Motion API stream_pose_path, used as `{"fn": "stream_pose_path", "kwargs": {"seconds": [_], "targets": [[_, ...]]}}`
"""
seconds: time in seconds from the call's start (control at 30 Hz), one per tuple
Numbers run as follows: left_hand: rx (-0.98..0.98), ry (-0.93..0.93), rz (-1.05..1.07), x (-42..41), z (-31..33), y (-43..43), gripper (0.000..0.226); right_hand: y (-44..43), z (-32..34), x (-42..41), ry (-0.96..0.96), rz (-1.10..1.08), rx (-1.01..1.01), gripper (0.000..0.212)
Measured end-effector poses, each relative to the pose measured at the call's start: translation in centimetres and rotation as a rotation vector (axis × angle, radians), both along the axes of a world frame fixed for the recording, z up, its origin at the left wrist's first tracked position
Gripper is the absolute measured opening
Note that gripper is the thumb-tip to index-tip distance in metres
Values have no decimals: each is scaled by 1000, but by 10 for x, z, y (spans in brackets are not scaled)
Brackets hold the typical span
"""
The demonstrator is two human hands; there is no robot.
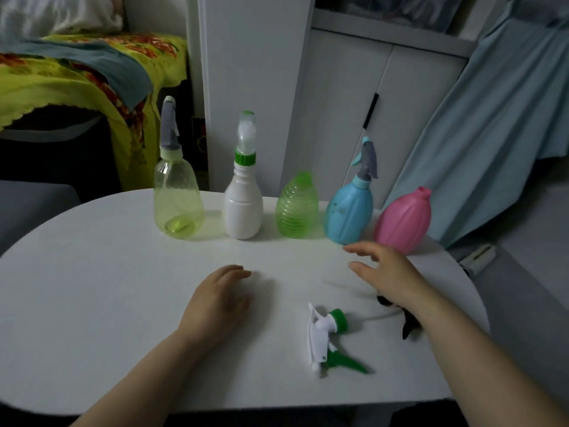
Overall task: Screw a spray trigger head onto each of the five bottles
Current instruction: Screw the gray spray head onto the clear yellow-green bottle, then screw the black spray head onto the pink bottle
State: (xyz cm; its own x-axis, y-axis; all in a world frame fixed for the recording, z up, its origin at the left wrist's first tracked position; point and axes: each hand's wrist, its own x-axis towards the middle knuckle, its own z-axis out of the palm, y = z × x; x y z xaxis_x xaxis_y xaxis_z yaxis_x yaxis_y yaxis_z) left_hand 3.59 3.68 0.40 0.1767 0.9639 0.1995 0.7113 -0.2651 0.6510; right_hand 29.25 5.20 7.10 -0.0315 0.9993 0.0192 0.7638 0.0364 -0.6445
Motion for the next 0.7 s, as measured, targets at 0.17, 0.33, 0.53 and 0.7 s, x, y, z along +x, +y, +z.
{"fn": "stream_pose_path", "kwargs": {"seconds": [0.17,0.33,0.53,0.7], "targets": [[6,149,-25,5,-4,0,54,-16,-5,63,80,-303,-152,42],[21,178,-28,6,-5,0,45,-23,-13,84,29,-265,-492,71],[-3,186,-11,6,-4,-1,44,-13,-28,75,-74,-242,-474,77],[-2,182,-8,7,-6,2,32,-9,-27,76,-42,-221,-453,47]]}}
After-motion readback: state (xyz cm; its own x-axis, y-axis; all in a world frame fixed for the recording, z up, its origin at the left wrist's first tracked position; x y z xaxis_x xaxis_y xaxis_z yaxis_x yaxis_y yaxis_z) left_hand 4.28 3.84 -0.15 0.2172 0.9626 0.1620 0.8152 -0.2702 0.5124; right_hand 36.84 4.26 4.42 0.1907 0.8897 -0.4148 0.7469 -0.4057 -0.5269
